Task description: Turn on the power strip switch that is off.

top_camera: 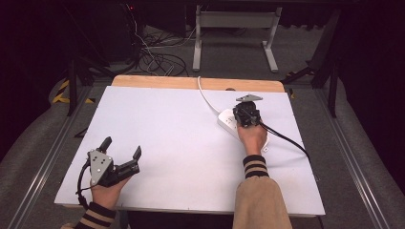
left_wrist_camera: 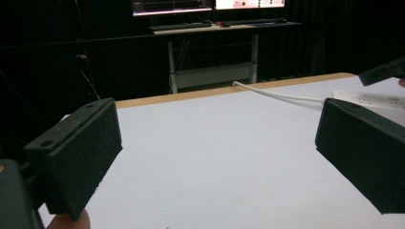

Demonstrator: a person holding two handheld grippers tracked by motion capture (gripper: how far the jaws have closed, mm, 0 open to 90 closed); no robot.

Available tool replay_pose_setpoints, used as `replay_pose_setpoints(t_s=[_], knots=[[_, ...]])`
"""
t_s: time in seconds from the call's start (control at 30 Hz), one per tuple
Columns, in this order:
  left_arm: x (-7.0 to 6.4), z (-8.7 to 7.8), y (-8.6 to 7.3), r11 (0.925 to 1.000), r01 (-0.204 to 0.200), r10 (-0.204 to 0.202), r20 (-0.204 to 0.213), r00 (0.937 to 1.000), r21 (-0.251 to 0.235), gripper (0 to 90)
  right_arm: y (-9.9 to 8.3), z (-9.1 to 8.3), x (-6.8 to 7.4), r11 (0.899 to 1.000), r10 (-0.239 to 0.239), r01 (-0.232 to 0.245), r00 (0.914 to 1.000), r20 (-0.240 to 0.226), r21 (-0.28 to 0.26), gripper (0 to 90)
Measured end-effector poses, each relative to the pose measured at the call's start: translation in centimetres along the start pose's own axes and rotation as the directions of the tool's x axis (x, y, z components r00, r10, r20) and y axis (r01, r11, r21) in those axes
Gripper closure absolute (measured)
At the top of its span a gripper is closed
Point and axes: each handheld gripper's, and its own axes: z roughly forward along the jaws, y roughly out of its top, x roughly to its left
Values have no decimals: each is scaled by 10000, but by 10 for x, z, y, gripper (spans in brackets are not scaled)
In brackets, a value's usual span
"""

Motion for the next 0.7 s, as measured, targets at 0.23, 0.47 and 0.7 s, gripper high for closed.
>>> replay_pose_setpoints(t_s=[0.23,0.47,0.7], knots=[[-1,-1,0,10000,8,-8,-45,10000,-29,24,11,-44,-14,9920,31,-81,9992,-403,-1256,900],[1,-2,0,9999,126,-127,-162,9998,-45,24,-3,-121,-35,9543,-17,-167,9981,-614,-2982,900],[1,-5,2,9999,103,-107,-318,9994,-122,24,-68,-182,-33,8767,178,-564,9962,-849,-4777,900]])
